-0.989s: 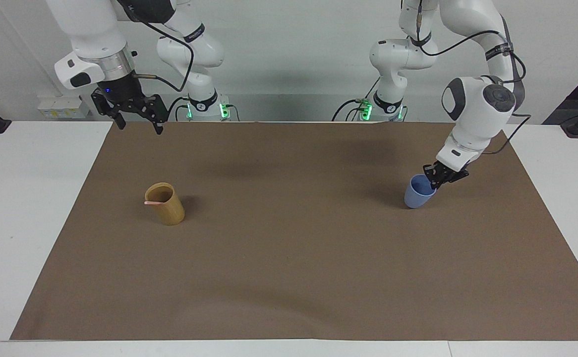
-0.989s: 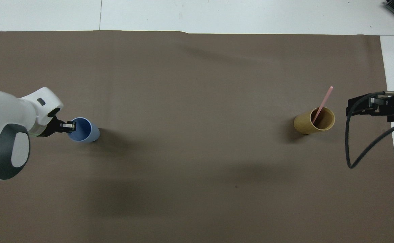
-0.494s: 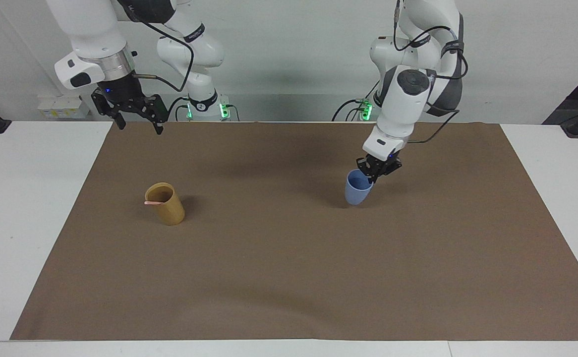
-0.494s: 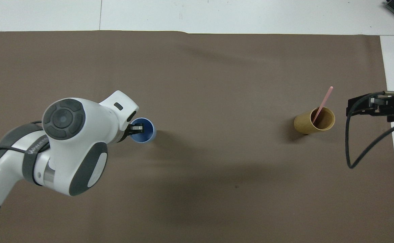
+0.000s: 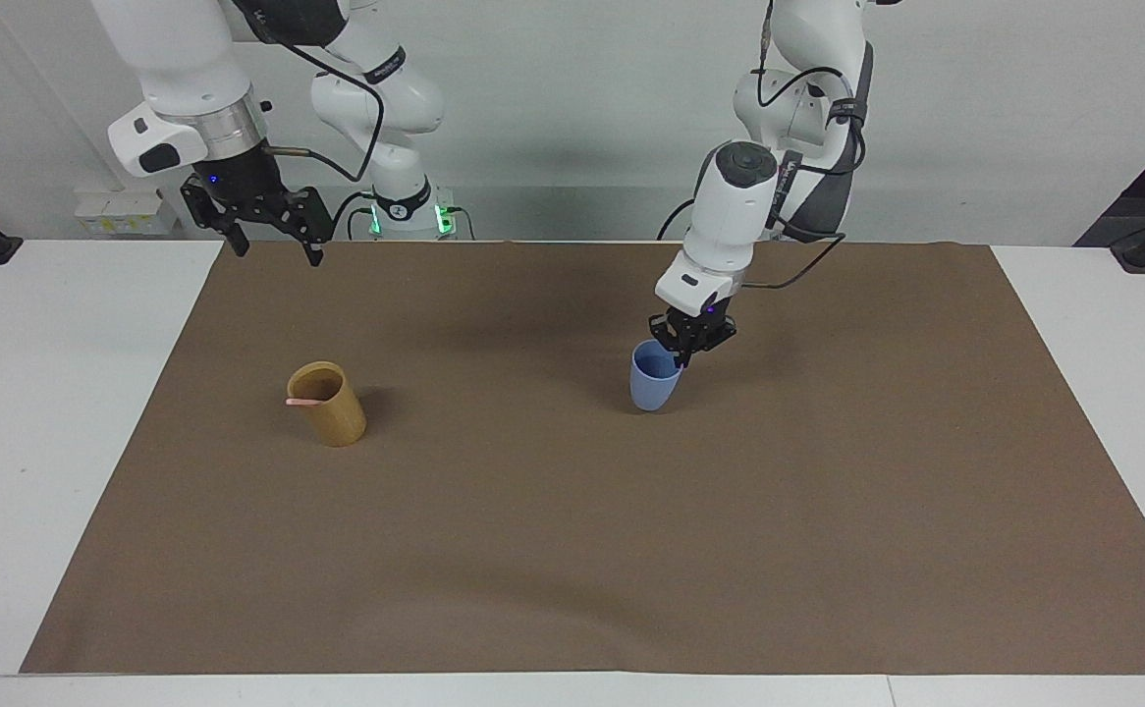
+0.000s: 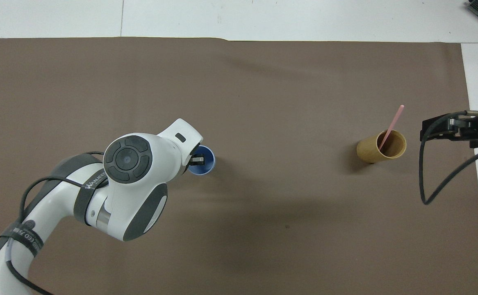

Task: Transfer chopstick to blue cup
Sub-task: 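Push the light-blue cup toward the table center with the left gripper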

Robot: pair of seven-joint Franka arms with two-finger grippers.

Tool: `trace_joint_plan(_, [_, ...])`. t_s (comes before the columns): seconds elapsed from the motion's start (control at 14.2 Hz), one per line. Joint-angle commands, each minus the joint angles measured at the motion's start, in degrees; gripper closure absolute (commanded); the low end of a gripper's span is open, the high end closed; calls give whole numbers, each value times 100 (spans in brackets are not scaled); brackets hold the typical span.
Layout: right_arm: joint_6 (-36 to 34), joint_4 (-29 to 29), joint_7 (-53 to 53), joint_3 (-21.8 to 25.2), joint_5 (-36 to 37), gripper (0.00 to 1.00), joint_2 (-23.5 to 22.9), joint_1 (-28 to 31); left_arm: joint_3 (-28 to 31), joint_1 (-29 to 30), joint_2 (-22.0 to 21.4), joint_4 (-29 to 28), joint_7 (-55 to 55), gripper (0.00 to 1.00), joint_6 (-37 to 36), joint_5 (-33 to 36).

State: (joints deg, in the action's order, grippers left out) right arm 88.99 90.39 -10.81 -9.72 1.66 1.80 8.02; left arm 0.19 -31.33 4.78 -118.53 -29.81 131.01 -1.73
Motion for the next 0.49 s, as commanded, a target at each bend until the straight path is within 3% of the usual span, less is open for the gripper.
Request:
trace_joint_plan(0.0, [66, 102, 202, -12, -140, 0, 75, 68, 95, -136, 58, 137, -104, 100, 30, -64])
trace_joint_plan(0.21, [75, 102, 202, -12, -140, 0, 75, 68, 104, -119, 59, 137, -86, 100, 21, -38])
trace_joint_plan(0.42, [75, 102, 202, -3, -140, 0, 75, 86, 113, -119, 401, 269, -95, 100, 30, -11])
